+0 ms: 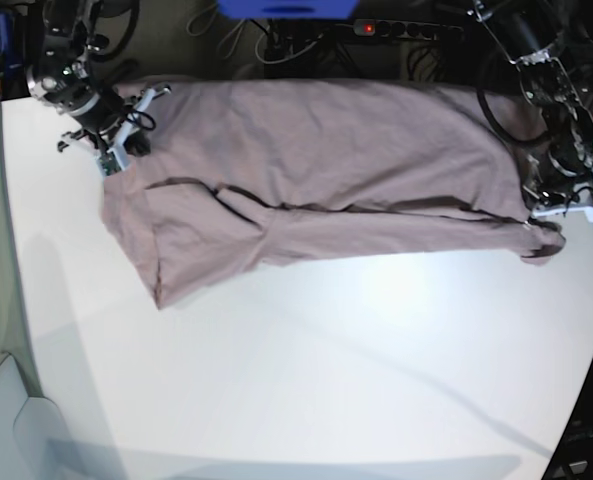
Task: Layout the t-shirt on the table in an organized manner, then fold the t-shirt properly
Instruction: 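Grasp the shirt with both grippers and drag it to straighten, then pull the shirt corner with the right gripper away from the left gripper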
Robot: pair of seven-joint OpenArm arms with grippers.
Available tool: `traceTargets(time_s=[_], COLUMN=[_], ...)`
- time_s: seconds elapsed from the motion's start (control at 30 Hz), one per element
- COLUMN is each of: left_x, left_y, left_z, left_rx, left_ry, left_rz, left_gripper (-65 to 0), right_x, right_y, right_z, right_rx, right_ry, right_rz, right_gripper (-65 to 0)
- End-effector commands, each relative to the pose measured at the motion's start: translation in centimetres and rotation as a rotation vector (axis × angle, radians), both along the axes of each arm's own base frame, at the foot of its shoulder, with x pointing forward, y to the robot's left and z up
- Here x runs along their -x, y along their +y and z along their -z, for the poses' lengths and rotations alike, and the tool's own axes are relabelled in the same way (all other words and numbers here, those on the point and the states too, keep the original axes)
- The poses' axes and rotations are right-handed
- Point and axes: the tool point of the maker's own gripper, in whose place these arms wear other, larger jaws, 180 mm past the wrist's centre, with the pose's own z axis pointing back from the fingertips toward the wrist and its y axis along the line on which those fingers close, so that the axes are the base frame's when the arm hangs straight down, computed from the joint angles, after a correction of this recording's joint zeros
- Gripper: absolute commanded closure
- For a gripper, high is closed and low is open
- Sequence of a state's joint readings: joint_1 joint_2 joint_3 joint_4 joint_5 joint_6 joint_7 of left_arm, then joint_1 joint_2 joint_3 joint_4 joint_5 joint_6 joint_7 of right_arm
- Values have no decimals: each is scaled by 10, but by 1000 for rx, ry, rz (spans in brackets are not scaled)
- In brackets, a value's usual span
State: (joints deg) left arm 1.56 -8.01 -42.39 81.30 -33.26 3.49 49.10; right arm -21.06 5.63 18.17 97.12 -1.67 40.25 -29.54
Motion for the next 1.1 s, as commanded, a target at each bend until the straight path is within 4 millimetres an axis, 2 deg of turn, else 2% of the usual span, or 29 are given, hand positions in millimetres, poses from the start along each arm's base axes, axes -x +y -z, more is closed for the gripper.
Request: traceTargets(time_s=[0.0,0.1,0.23,0.3,0.47,0.57,0.67,0.7,1.07], left_x=[-12,-14,-14,-14,-13,-14,-17,-18,-19], left_y=[7,6,7,7,6,6,6,6,6], left_z=[-16,-17,-19,-19,-16,-17,-19,-20,-21], left_rx=[-20,-19,-23,-23,-18,-16,-16,-17,-17], left_ry=[-46,-51,-54,-54,-48,-51,-57,-60,-64], left_rz=[-6,-6,-5,-5,-6,-6,-6,-6,-7], left_gripper=[0,0,0,0,0,0,0,0,0], right_x=[-3,-19,-42,-45,-44,-44,-43,-48,-71], right_y=[-5,0,8,7,22,38,53,56,51], right_z=[-10,-37,-60,-62,-54,-53,-46,-47,-17], right_rx=[35,58,63,67,73,52,27,21,-9], right_ry=[-18,-102,-183,-186,-138,-139,-126,-132,-68], right_rz=[-4,-27,-48,-48,-94,-133,-168,-176,-152], right_gripper=[0,0,-3,-56,-263,-347,-358,-358,-356])
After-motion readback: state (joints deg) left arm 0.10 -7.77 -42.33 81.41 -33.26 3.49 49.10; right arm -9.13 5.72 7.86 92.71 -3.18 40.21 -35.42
